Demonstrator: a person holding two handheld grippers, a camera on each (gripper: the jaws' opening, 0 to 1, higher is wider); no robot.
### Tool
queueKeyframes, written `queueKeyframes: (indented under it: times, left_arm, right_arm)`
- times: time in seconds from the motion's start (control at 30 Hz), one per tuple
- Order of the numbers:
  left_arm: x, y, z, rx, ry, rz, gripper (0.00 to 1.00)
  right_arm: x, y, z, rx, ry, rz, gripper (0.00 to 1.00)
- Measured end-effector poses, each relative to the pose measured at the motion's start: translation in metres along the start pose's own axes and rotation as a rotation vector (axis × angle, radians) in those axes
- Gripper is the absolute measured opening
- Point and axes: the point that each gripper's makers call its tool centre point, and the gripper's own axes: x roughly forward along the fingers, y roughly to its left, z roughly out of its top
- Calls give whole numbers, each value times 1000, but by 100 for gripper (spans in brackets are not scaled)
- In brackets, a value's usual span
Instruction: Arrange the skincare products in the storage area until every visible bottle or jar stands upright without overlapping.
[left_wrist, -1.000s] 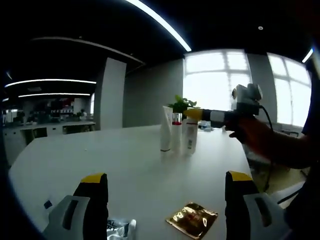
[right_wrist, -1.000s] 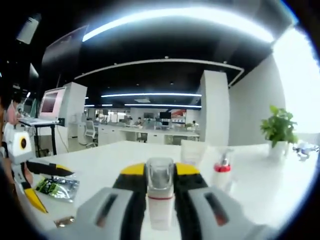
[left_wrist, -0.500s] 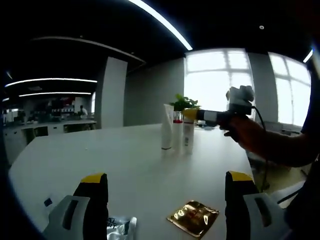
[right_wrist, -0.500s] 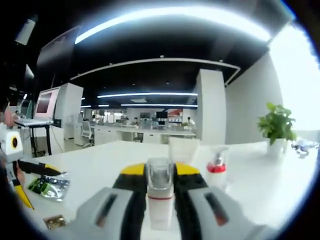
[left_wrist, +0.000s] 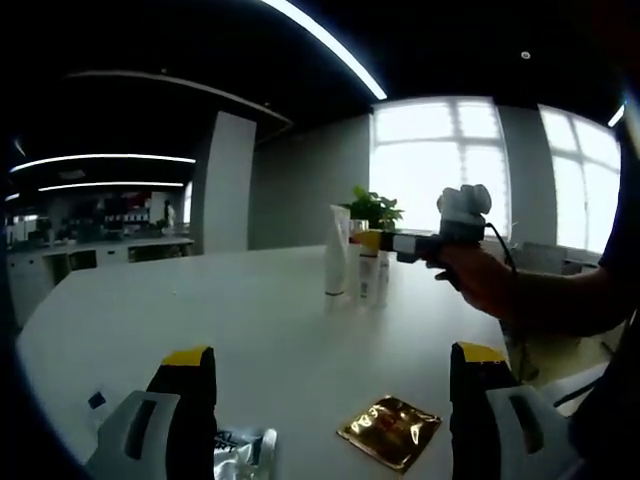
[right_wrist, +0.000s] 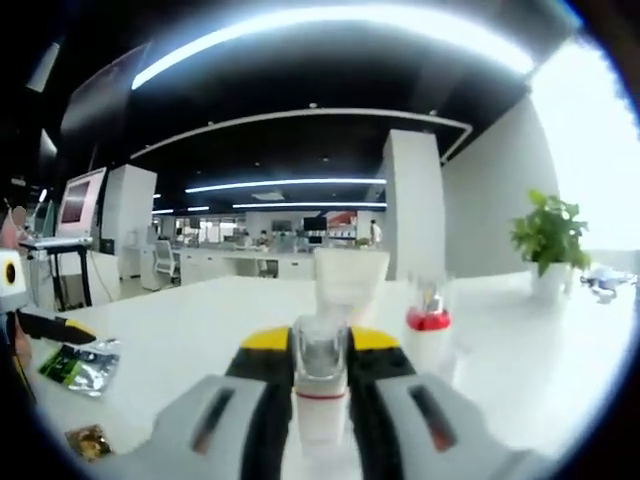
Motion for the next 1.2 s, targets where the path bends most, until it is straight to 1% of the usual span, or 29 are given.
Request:
queueKeyframes:
  times: [0.2, 0.47, 0.53, 0.63, 0.77, 1.2]
  left_arm:
    - [1, -1, 1, 4, -8, -7, 99]
    - [1, 0, -4, -9, 1, -1, 99]
    - [1, 0, -3, -5, -2, -1, 99]
    - [1, -1, -6, -14, 11, -3, 99]
    - [1, -1, -4, -3, 5, -5, 98]
    - [1, -1, -7, -22, 17, -6, 97]
  right_arm:
    - [0, 1, -8, -5, 11, -6, 18]
    - [1, 0, -17, 4, 28, -5, 18]
    - [1, 0, -17, 5, 26, -6, 18]
    - [3, -1, -19, 4, 29, -6, 18]
    - [4, -2, -21, 8, 35, -5, 19]
    - [11, -7, -26, 21, 36, -8, 19]
